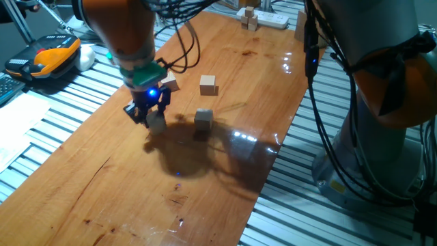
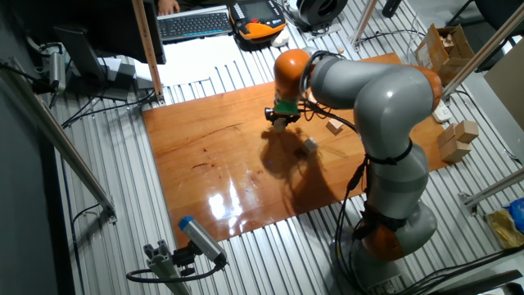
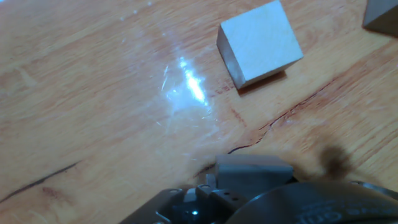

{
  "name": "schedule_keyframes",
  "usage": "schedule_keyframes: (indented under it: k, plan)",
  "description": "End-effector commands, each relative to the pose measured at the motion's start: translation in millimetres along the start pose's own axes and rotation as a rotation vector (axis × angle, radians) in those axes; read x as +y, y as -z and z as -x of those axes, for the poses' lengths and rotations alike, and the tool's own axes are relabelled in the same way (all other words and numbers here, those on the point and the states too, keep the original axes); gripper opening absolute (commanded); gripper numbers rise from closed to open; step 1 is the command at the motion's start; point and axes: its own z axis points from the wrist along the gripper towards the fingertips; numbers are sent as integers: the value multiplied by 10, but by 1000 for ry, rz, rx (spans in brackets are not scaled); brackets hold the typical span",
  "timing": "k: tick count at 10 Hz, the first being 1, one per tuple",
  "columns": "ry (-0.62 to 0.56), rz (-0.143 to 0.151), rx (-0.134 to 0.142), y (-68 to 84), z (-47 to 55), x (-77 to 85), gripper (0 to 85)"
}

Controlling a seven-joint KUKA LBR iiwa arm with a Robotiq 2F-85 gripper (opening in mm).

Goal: Stack the blocks in a vertical line of five

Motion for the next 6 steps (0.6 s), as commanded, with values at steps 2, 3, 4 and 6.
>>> schedule_keyframes:
  k: [2, 3, 4, 6]
  plan:
    - [58, 4, 0, 62, -6, -127, 0]
    - [83, 7, -2, 83, -19, -191, 0]
    - [110, 21, 0, 93, -34, -272, 0]
    - [210, 34, -13, 84, -28, -393, 0]
